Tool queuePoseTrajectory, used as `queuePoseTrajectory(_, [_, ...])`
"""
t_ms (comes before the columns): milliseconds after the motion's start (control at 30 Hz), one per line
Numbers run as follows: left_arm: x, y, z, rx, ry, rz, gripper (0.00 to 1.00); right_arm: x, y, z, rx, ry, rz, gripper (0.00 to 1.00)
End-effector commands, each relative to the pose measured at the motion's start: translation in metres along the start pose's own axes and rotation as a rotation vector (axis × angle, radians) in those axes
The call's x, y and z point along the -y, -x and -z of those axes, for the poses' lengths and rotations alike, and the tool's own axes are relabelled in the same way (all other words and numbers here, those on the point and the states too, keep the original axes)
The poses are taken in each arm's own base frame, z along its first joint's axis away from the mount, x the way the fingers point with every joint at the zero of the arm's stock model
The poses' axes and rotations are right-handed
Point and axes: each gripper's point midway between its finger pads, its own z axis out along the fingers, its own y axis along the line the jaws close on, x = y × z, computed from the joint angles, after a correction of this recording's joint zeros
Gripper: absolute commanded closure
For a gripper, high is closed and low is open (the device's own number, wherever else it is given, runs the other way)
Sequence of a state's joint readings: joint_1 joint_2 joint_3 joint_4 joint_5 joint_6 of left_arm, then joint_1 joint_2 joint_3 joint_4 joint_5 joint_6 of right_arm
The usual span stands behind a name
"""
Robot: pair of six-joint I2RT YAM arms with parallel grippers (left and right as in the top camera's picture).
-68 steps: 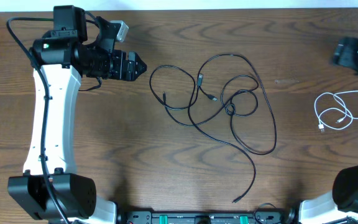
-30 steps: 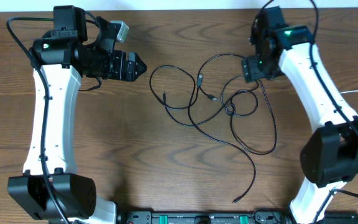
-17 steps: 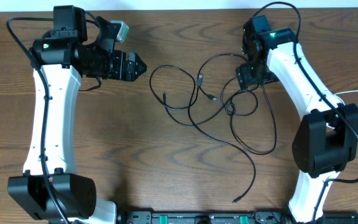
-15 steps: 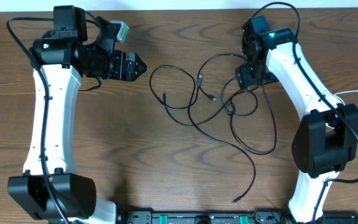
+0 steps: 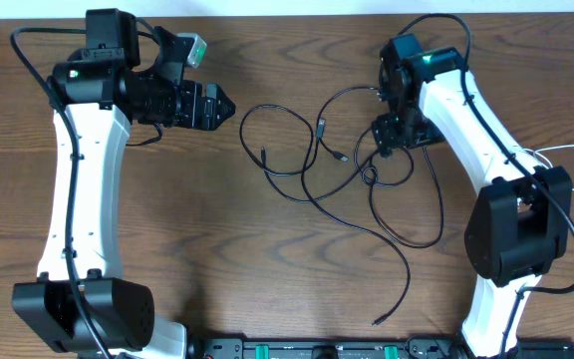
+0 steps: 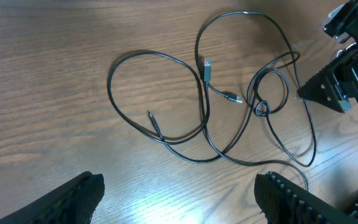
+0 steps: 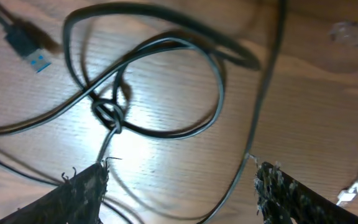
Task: Untangle cables
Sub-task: 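Move the right gripper to the black cable knot and grasp it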
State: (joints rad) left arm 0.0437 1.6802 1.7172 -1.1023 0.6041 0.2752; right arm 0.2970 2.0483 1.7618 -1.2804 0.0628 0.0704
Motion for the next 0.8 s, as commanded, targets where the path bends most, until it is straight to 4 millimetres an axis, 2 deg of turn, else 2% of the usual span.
queuePoseTrajectory(0, [0.004, 0.001, -0.002, -0.001, -0.02, -0.025, 0.18, -0.014, -0.006, -0.002, -0.022, 0.039, 0.027, 0.26])
queuePoseTrajectory(167, [0.004, 0.001, -0.002, -0.002, -0.02, -0.024, 0.17, -0.02, -0.012, -0.006, -0.043, 0.041, 0.043, 0.26])
queuePoseTrajectory(467, [0.004, 0.001, -0.002, -0.001, -0.02, -0.024, 0.17, -0.026, -0.026, -0.025, -0.09, 0.072, 0.052, 0.27])
queuePoseTrajectory(767, [0.004, 0.001, -0.002, -0.001, -0.02, -0.025, 0.17, -0.039, -0.03, -0.028, -0.097, 0.092, 0.088, 0.31])
